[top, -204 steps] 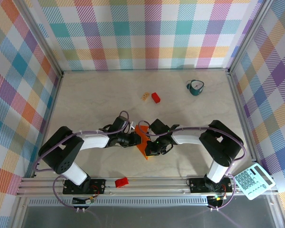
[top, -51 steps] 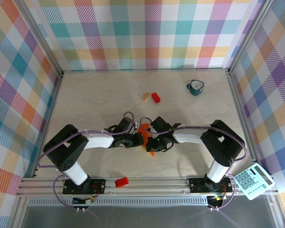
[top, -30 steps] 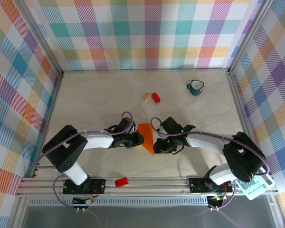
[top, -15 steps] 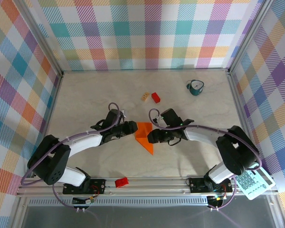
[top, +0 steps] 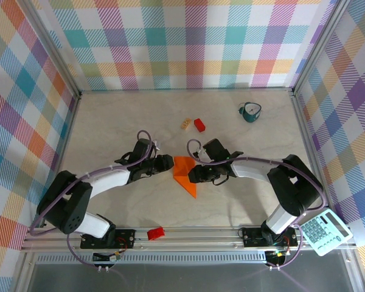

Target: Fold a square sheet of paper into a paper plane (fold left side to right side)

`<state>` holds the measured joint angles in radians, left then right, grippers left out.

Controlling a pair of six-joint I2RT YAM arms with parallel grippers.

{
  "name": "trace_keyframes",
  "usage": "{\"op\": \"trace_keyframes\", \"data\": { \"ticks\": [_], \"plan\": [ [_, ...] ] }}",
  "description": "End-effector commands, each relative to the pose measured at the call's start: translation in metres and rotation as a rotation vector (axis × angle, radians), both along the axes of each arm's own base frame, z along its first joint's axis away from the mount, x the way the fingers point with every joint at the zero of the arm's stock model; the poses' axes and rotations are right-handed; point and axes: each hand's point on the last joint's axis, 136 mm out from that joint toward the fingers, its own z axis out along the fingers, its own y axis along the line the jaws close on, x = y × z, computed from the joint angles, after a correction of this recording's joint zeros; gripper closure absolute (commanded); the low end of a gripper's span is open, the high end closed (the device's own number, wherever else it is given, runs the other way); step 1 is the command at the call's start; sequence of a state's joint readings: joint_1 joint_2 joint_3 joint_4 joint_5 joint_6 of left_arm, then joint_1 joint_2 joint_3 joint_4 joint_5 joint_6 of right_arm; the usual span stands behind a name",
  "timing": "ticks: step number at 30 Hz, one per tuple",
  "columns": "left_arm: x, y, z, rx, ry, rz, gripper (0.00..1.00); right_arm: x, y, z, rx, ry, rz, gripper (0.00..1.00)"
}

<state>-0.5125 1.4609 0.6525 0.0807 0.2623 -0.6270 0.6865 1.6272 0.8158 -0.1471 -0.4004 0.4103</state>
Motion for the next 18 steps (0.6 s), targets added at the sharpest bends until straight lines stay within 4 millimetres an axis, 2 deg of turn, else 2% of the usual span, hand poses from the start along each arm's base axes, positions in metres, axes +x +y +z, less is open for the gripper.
{"op": "trace_keyframes", "data": {
  "ticks": [1,6,14,18],
  "plan": [
    [0.008,-0.006,0.000,-0.030,0.007,-0.040,0.54,0.007,0.000,0.015,0.014,-0.059,-0.004,0.72],
    [0.016,-0.018,0.000,-0.058,0.015,-0.088,0.54,0.006,-0.003,0.014,0.010,-0.063,-0.016,0.79],
    [0.022,-0.033,-0.017,-0.091,0.070,-0.129,0.56,0.007,-0.004,0.017,0.011,-0.072,-0.024,0.82],
    [0.025,-0.038,-0.018,-0.112,0.073,-0.136,0.60,0.006,-0.007,0.016,0.003,-0.074,-0.031,0.82]
  ]
}}
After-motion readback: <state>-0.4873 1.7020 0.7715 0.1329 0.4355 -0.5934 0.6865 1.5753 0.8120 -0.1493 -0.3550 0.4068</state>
